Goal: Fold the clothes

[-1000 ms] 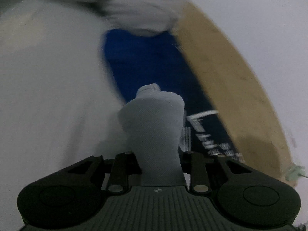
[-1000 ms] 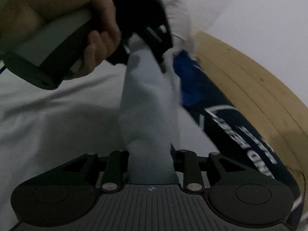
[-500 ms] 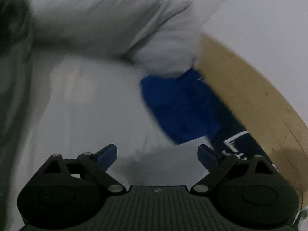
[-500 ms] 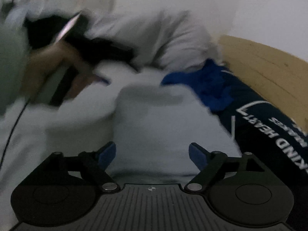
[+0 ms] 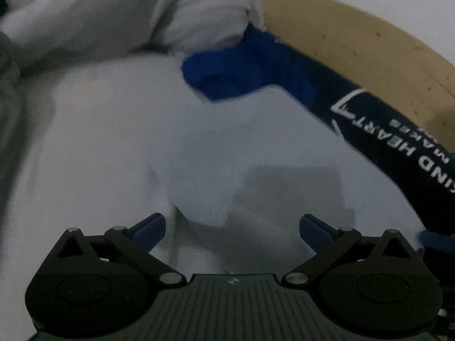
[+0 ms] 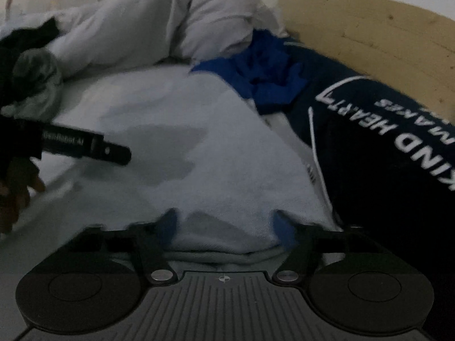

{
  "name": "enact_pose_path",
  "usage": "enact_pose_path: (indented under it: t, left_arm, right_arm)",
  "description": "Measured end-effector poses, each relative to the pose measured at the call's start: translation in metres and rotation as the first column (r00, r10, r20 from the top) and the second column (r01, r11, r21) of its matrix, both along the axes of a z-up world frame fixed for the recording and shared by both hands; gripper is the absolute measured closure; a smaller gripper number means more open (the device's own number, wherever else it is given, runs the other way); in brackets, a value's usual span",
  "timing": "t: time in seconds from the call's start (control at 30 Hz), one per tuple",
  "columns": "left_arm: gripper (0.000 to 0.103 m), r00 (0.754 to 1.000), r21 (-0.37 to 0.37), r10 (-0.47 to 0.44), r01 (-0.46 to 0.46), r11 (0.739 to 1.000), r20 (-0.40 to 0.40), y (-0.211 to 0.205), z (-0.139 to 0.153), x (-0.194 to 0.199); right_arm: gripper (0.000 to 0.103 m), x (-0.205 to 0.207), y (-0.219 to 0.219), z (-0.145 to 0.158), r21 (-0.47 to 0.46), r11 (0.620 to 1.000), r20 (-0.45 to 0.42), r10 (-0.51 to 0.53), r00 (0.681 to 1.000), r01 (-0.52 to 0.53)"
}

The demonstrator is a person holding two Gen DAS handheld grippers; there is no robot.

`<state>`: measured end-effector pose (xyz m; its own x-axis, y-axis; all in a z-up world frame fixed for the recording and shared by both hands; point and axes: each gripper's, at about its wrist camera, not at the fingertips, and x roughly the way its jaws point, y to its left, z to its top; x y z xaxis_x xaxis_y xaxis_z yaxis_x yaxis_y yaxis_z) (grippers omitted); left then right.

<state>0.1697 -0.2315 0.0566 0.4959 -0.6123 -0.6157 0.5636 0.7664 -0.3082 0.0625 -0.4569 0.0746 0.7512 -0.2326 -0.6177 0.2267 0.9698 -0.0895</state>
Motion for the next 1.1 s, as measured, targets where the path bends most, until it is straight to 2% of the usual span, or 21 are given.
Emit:
enact_pose_path:
  t: [0.2,0.33,0.43,0.57,0.77,1.0,1.1]
  left_arm:
    - [0.000,0.993,-0.080,0.036,-0.027,0.996,0.116,0.059,0.063,-0.061]
    - [0.000,0.981,-0.138,0.061,-0.036,0.990,0.182,0.096,0.103,-0.103]
    - [0.000,0.972,-0.196,0.086,-0.042,0.980,0.218,0.121,0.130,-0.137]
    - [0.000,0.964,-0.262,0.140,-0.078,0.962,0.227,0.156,0.158,-0.178]
    - [0.000,0.938,-0.270,0.213,-0.137,0.953,0.274,0.197,0.180,-0.233]
    - [0.000,0.880,-0.204,0.314,-0.254,0.945,0.358,0.242,0.183,-0.279]
    - [0.000,0.852,-0.212,0.368,-0.309,0.927,0.372,0.258,0.176,-0.294]
  right_arm:
    - [0.001,-0.051,0.025,0.049,0.109,0.994,0.132,-0.021,0.991,0.007]
    - [0.000,-0.081,0.046,0.077,0.166,0.986,0.152,-0.029,0.988,0.003]
    - [0.000,-0.098,0.067,0.094,0.157,0.988,0.138,-0.015,0.990,-0.007]
    - [0.000,-0.127,0.110,0.118,0.094,0.996,0.122,-0.001,0.993,-0.010]
    - [0.000,-0.159,0.162,0.138,0.071,0.997,0.120,0.032,0.992,-0.041]
    - [0.000,-0.188,0.226,0.143,0.062,0.984,0.118,0.159,0.980,-0.167]
    - [0.000,-0.195,0.248,0.136,0.056,0.975,0.118,0.208,0.971,-0.216]
